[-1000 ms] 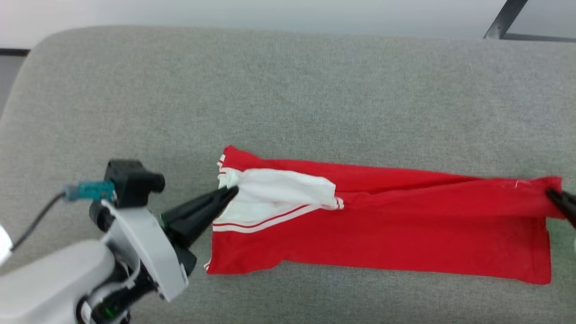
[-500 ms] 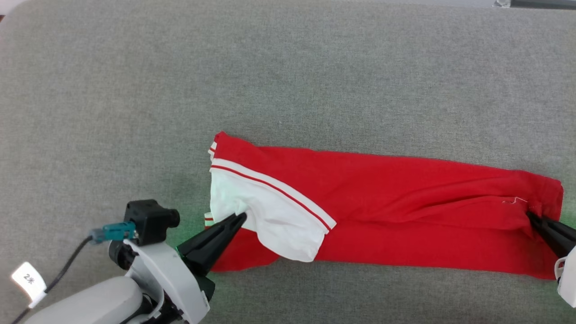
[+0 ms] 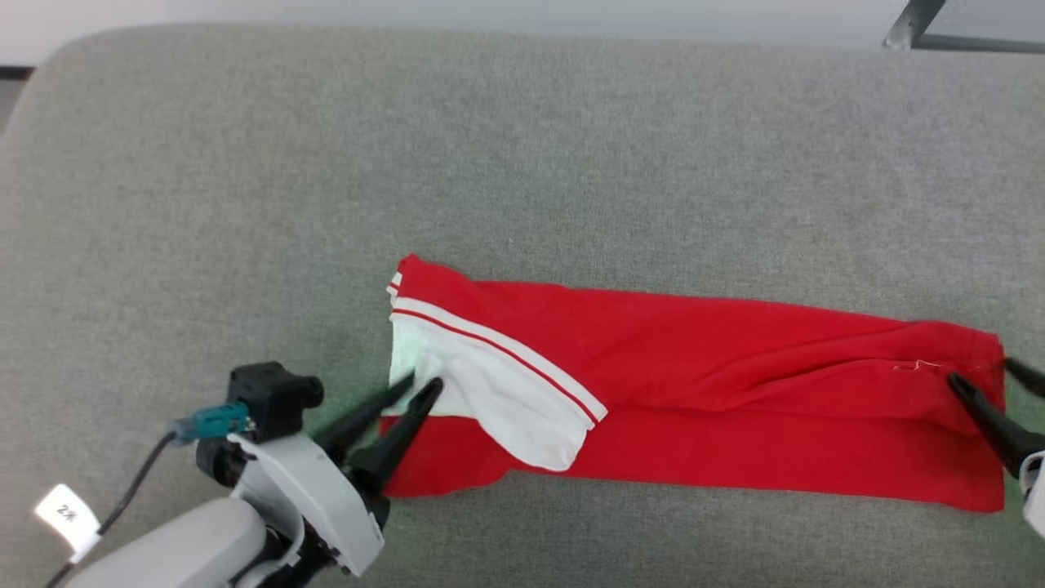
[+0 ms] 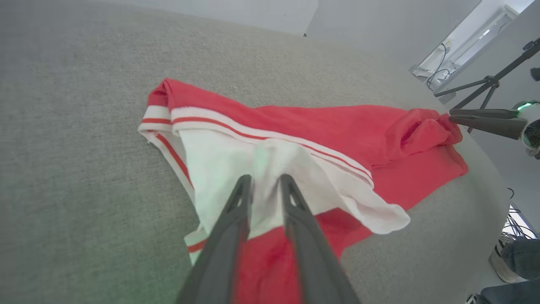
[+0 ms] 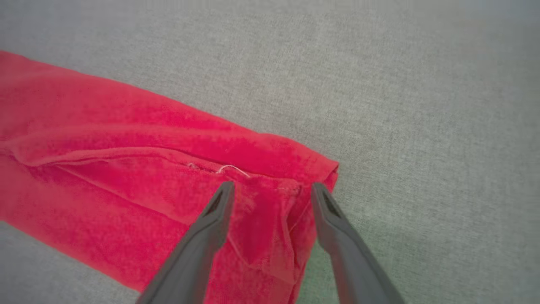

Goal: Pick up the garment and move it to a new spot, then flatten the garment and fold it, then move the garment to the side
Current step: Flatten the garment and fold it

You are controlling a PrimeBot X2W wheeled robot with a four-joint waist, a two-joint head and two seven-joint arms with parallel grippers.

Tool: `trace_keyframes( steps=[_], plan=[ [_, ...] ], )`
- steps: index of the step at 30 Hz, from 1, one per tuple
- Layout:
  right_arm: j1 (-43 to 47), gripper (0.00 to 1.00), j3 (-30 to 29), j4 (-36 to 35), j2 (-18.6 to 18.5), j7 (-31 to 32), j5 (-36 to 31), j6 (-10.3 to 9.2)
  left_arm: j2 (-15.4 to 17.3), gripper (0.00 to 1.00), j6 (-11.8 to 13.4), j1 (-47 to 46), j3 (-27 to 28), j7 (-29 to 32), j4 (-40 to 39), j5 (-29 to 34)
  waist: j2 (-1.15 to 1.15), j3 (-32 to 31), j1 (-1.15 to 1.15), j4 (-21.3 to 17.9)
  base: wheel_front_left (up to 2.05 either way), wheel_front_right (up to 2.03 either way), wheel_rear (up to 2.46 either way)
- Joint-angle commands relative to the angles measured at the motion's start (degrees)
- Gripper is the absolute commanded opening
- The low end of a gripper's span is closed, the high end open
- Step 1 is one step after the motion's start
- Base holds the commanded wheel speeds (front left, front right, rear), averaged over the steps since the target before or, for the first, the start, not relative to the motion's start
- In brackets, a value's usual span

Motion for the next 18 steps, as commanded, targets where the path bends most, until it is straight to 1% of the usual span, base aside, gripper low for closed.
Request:
trace_keyframes(
  steps=[1, 3, 6, 10, 13, 15, 16, 18],
  plan=[
    [-0.4, 1.00, -0.9, -0.6, -0.4, 0.5, 0.5, -0.04, 0.2, 1.00, -0.3, 0.8, 1.0, -0.1, -0.3, 0.4, 0.00, -1.3, 0.00, 0.2, 0.00, 0.00, 0.00],
    [-0.3, 1.00, -2.2, -1.0, -0.9, 1.7, 1.2, -0.05, 0.8, 1.00, -0.2, 1.3, 2.3, -0.1, -0.8, 0.7, 0.00, -2.0, 0.00, 0.4, 0.00, 0.00, 0.00],
    [0.3, 1.00, -4.7, -0.8, -1.8, 4.5, 2.0, -0.05, 1.6, 1.00, 0.9, 1.9, 4.5, -0.1, -1.7, 0.8, 0.00, -2.9, 0.00, 0.9, 0.00, 0.00, 0.00],
    [1.5, 1.00, -7.3, 0.0, -2.0, 11.8, 4.1, -0.04, 1.5, 1.00, 4.4, 3.6, 8.4, -0.1, -2.4, 0.8, 0.00, -4.0, 0.00, 1.8, 0.00, 0.00, 0.00],
    [1.8, 1.00, -7.4, 0.4, -3.0, 19.6, 6.6, -0.04, -0.1, 1.00, 7.5, 5.3, 11.9, -0.1, -2.4, 1.9, 0.00, -4.5, 0.00, 2.6, 0.00, 0.00, 0.00],
    [1.8, 1.00, -7.7, 1.0, -3.2, 23.9, 7.4, -0.04, -1.8, 1.00, 8.9, 7.2, 14.3, -0.1, -2.0, 3.0, 0.00, -4.8, 0.00, 3.2, 0.00, 0.00, 0.00],
    [1.6, 1.00, -8.0, 1.5, -3.1, 25.7, 7.7, -0.04, -2.5, 1.00, 9.7, 8.1, 15.5, -0.1, -1.5, 4.6, 0.00, -4.9, 0.00, 3.6, 0.00, 0.00, 0.00],
    [0.9, 1.00, -8.7, 2.5, -2.8, 28.1, 7.9, -0.04, -4.8, 1.00, 10.5, 10.1, 17.2, -0.1, -0.5, 6.9, 0.00, -4.9, 0.00, 4.6, 0.00, 0.00, 0.00]
  ],
)
